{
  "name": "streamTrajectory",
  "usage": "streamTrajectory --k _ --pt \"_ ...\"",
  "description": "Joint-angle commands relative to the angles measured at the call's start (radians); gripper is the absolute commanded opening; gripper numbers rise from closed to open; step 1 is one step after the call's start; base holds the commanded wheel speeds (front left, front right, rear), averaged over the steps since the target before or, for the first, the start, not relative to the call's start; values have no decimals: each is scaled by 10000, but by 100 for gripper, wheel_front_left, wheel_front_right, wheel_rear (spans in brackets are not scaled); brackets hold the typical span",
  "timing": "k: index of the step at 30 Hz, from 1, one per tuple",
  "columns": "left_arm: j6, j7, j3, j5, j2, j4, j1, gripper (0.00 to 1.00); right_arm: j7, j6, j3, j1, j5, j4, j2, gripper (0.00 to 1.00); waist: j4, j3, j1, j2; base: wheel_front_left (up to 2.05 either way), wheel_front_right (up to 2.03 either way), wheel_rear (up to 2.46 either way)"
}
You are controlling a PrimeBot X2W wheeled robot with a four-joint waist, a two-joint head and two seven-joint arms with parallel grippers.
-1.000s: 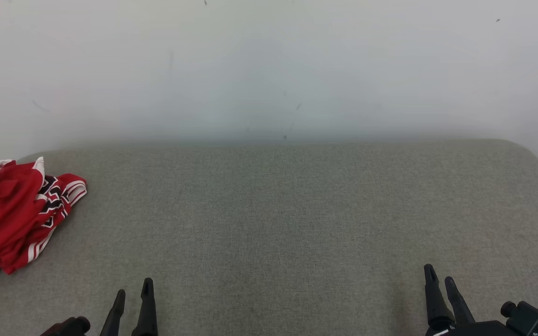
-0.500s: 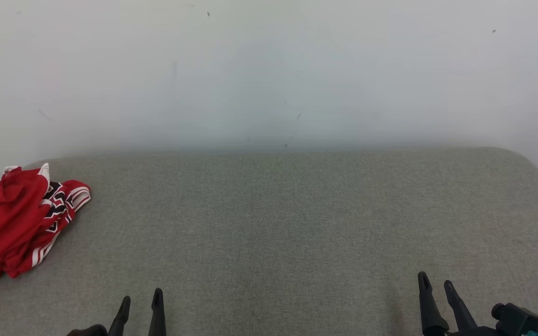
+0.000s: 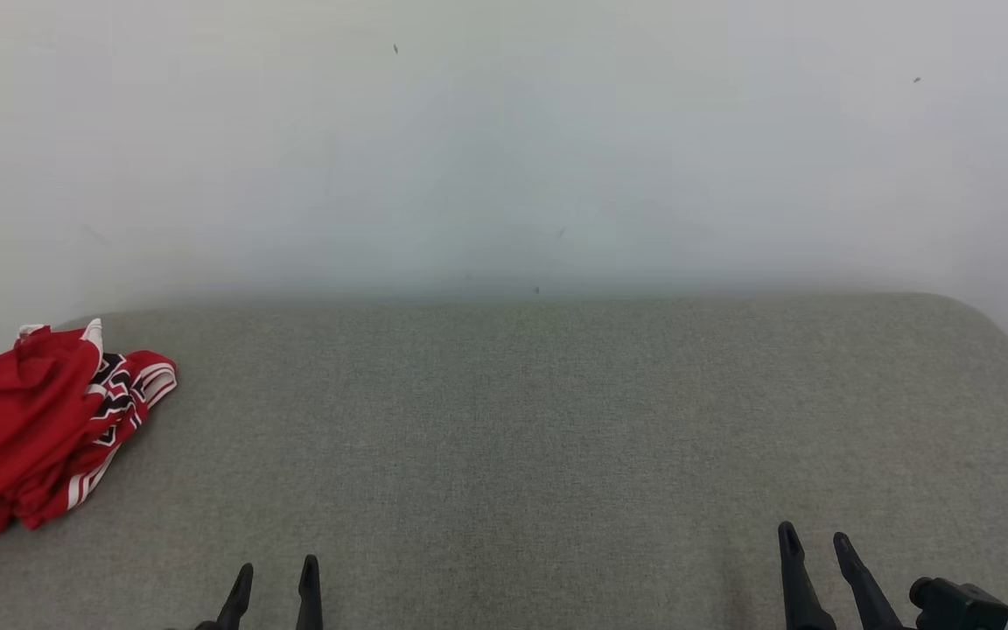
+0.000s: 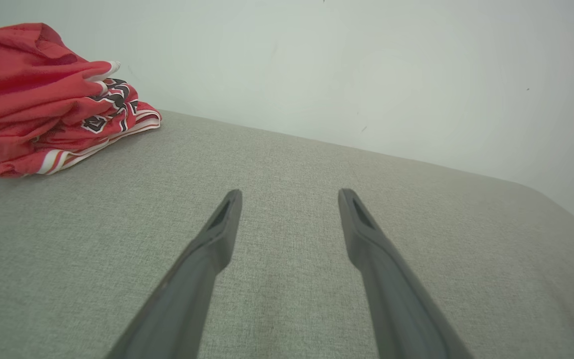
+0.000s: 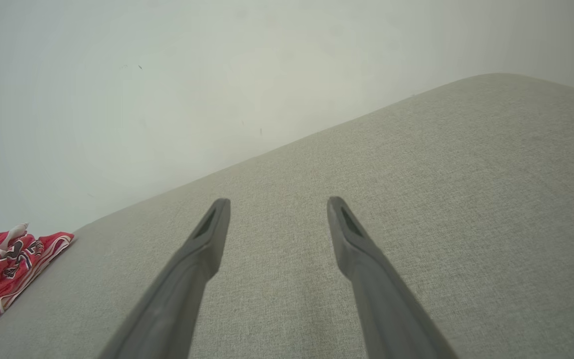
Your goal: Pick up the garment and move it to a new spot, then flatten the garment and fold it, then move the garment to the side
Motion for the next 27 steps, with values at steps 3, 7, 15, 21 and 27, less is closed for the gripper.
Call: streamTrajectory --k 3,7,15,21,27 --pt "90 -172 -32 412 21 -69 76 100 -124 -15 5 40 -464 -22 -60 100 13 -44 1 0 0 0 0" --pt "130 -231 -49 641 19 -81 38 100 -172 -15 28 -6 -703 19 -60 100 13 -51 1 0 0 0 0" --pt "205 -409 -65 1208 70 -61 -100 100 -323 -17 80 -105 -1379 168 -64 100 22 -52 1 0 0 0 0" --pt "79 -523 111 1037 -4 109 -121 100 -489 -18 138 -138 -1606 230 -62 100 19 -82 1 0 0 0 0" --pt "-54 -657 136 1210 -32 173 -125 100 -649 -19 255 -163 -1921 271 -63 100 19 -139 1 0 0 0 0"
